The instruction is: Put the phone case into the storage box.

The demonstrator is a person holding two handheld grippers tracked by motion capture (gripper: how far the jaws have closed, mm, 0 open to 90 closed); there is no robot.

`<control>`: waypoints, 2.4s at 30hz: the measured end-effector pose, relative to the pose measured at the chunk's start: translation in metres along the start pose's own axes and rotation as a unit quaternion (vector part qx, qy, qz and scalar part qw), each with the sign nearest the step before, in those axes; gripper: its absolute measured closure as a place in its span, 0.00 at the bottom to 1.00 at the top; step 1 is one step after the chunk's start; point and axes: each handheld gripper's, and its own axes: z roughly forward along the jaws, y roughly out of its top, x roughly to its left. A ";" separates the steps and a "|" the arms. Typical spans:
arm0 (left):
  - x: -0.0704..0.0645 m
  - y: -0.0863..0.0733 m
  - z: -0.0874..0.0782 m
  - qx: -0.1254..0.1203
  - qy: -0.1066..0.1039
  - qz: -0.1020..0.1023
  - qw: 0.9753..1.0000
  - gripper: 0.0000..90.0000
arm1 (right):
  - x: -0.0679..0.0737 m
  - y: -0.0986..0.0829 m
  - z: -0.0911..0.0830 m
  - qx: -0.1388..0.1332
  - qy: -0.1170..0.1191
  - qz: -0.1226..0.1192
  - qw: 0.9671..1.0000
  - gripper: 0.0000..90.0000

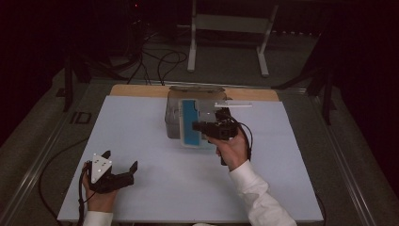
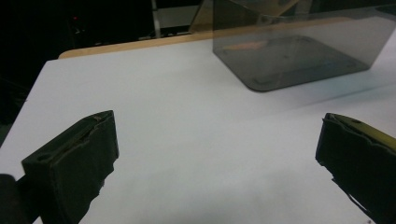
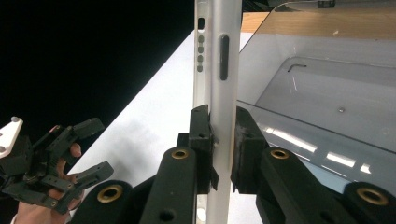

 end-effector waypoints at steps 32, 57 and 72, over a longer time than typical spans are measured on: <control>-0.002 -0.002 0.002 -0.009 0.012 -0.003 1.000 0.00 | 0.002 0.049 0.015 0.043 -0.046 -0.015 0.998 0.90; -0.002 -0.002 0.002 -0.008 0.012 -0.002 1.000 0.00 | -0.008 0.080 0.029 0.064 -0.091 -0.005 0.994 0.90; -0.002 -0.002 0.003 -0.008 0.012 -0.003 1.000 0.00 | -0.015 0.093 0.034 0.070 -0.113 0.004 0.991 0.90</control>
